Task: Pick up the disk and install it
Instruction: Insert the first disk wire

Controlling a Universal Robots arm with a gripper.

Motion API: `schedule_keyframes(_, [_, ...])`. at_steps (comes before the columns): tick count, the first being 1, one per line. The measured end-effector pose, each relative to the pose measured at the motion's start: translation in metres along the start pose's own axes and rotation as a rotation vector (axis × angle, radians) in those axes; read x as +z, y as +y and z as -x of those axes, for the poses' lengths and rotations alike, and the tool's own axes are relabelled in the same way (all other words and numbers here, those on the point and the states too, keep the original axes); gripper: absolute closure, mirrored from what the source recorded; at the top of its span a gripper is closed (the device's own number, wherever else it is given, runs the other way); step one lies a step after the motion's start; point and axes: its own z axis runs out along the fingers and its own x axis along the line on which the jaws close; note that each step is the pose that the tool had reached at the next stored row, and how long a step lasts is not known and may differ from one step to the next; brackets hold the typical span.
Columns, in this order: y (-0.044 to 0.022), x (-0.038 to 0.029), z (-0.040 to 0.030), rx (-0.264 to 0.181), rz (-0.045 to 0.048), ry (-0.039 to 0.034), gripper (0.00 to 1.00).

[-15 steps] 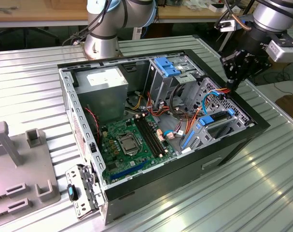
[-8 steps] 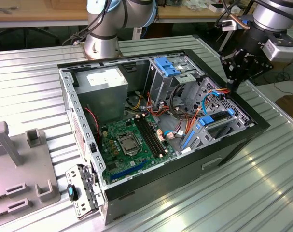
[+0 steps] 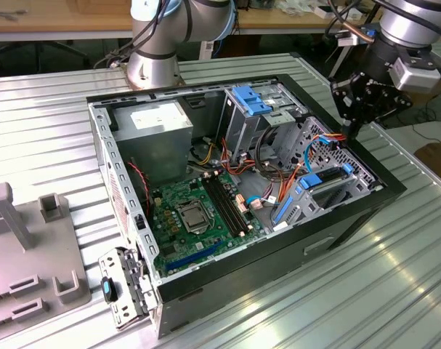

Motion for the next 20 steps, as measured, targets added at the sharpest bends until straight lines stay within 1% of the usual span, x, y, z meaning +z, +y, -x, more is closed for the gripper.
schedule_keyframes(4, [0.0003, 0.0005, 0.0004, 0.084, 0.0091, 0.0040, 0.84])
schedule_keyframes(6, [0.0002, 0.0008, 0.0004, 0.114, 0.0124, 0.0054, 0.84])
schedule_keyframes(10, [0.0003, 0.0020, 0.0005, 0.190, 0.0208, 0.0092, 0.84])
schedule_keyframes(13, [0.0003, 0.0029, 0.0006, 0.221, 0.0241, 0.0105, 0.84])
schedule_keyframes(16, [0.0009, 0.0034, 0.0014, 0.241, 0.0263, 0.0114, 0.84])
schedule_keyframes(18, [0.0049, 0.0026, 0.0072, 0.244, 0.0267, 0.0117, 0.84])
schedule_keyframes(19, [0.0062, 0.0024, 0.0090, 0.248, 0.0271, 0.0118, 0.84])
schedule_keyframes(20, [0.0063, 0.0026, 0.0091, 0.255, 0.0279, 0.0122, 0.84])
